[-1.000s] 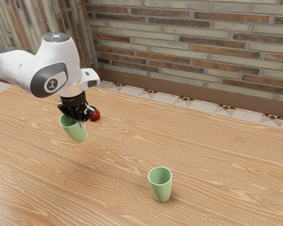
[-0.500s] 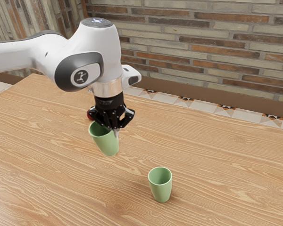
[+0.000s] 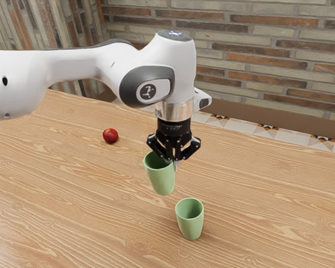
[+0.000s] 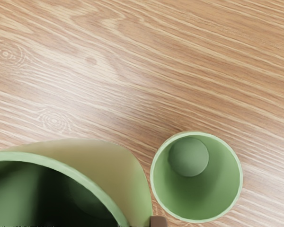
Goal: Place the left cup onto the right cup
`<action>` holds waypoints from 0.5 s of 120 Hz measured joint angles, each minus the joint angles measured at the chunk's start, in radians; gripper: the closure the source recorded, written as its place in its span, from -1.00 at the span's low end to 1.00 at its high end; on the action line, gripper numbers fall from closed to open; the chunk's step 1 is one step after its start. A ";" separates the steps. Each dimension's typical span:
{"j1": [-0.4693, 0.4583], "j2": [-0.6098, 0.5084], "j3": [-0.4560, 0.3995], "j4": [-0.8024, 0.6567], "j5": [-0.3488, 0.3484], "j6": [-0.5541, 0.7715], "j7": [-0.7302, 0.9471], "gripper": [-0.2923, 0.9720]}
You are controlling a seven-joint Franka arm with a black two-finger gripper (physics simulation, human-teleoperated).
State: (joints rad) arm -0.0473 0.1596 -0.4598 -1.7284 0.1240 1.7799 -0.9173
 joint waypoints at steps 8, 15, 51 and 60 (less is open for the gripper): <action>-0.015 0.031 0.000 0.031 0.007 -0.001 -0.019 0.70; -0.026 0.049 0.001 0.049 0.011 -0.002 -0.034 0.70; -0.077 0.143 0.001 0.140 0.014 -0.011 -0.104 0.70; -0.086 0.153 0.001 0.143 0.014 -0.010 -0.121 0.70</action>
State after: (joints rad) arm -0.1331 0.3122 -0.4589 -1.5852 0.1376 1.7698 -1.0382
